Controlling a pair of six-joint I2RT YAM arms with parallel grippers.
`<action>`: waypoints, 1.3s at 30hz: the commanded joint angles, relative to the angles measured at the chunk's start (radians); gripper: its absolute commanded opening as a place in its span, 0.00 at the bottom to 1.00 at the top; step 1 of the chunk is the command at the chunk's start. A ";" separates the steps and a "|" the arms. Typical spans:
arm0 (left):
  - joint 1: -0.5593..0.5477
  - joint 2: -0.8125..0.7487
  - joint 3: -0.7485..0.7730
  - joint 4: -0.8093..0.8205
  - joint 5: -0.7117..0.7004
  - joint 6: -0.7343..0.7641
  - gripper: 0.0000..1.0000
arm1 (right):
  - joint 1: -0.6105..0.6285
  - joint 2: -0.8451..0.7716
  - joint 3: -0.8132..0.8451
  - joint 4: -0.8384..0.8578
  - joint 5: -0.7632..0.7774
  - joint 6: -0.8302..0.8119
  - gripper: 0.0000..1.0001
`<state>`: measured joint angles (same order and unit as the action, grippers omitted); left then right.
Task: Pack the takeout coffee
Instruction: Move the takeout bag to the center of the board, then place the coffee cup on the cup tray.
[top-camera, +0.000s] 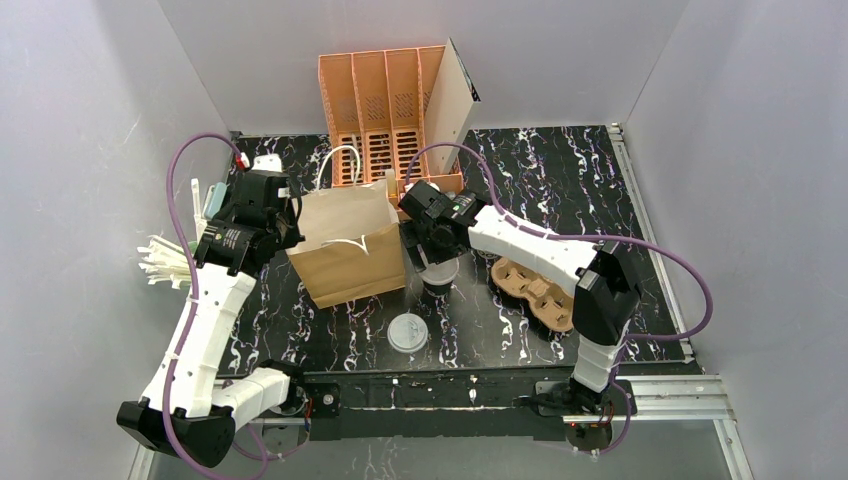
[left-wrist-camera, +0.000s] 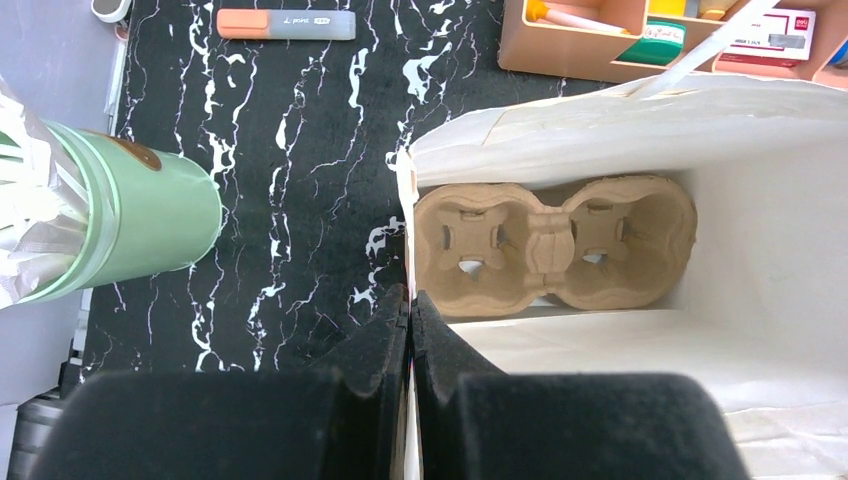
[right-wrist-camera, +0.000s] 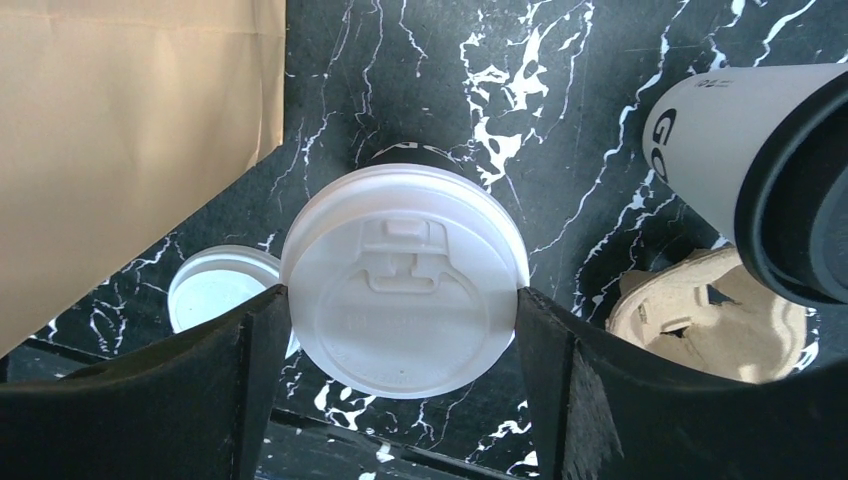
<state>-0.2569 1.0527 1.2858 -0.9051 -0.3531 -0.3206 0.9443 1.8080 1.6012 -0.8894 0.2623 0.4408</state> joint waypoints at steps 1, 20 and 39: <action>0.005 -0.008 0.027 -0.003 0.043 0.022 0.00 | -0.002 -0.067 0.046 -0.020 0.076 -0.032 0.79; 0.005 0.033 0.001 0.244 0.501 0.054 0.00 | -0.002 -0.444 0.294 0.030 0.126 -0.389 0.74; -0.009 0.224 0.134 0.353 0.806 0.130 0.00 | -0.002 -0.464 0.287 0.191 -0.111 -0.547 0.66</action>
<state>-0.2573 1.2522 1.3624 -0.5819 0.3386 -0.2245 0.9436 1.3430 1.9522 -0.7990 0.2230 -0.0639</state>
